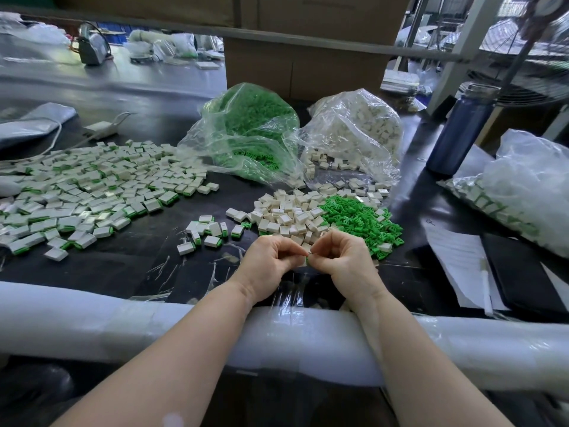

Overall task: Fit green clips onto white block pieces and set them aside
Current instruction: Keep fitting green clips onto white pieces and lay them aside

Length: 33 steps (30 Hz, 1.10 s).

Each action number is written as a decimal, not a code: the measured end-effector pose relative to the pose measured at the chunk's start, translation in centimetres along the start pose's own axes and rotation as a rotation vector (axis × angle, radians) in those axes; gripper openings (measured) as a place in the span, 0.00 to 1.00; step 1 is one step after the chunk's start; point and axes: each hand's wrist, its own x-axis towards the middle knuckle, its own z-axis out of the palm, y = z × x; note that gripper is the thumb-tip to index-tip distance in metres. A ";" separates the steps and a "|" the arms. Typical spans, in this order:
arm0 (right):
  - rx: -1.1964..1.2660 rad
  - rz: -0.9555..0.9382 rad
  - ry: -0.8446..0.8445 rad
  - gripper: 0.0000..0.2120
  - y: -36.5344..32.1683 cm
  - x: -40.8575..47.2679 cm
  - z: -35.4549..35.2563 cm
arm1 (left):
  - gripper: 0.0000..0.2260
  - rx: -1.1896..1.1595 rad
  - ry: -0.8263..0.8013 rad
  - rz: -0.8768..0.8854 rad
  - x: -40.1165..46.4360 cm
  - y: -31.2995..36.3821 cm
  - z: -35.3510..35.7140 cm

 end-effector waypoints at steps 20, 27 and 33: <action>0.120 0.074 0.054 0.08 0.3 0.3 0.2 | 0.11 0.120 0.043 0.058 0.2 -0.4 0.4; 0.168 0.060 0.051 0.03 0.3 0.3 0.1 | 0.03 0.099 0.077 0.028 0.3 -0.6 0.4; 0.131 0.051 0.061 0.06 0.4 0.3 0.2 | 0.04 0.092 0.080 0.012 0.4 -0.5 0.3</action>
